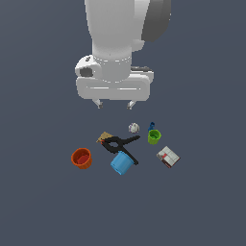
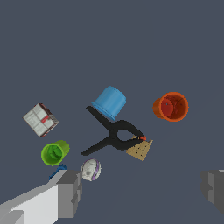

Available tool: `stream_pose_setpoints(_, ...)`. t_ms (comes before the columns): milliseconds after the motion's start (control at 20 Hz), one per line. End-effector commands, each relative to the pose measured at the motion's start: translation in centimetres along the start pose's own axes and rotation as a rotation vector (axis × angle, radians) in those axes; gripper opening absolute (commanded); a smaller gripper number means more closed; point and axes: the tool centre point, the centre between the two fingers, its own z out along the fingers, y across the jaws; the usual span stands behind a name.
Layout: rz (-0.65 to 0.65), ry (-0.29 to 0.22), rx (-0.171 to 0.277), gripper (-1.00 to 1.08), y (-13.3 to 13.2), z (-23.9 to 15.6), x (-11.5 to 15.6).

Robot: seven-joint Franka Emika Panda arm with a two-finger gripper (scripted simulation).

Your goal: Pick up a designated object from a clutter of objects.

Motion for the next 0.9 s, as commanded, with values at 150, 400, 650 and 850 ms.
stream_pose_setpoints(150,-0.009,0.001,0.003,1.00,-0.3,-0.1,0.0)
stream_pose_setpoints(400,-0.048,0.005,0.015,1.00,-1.6,-0.6,0.1)
stream_pose_setpoints(650,-0.052,0.005,0.017,1.00,-1.7,-0.7,0.1)
stream_pose_setpoints(850,-0.053,0.005,0.017,1.00,-1.8,-0.6,0.1)
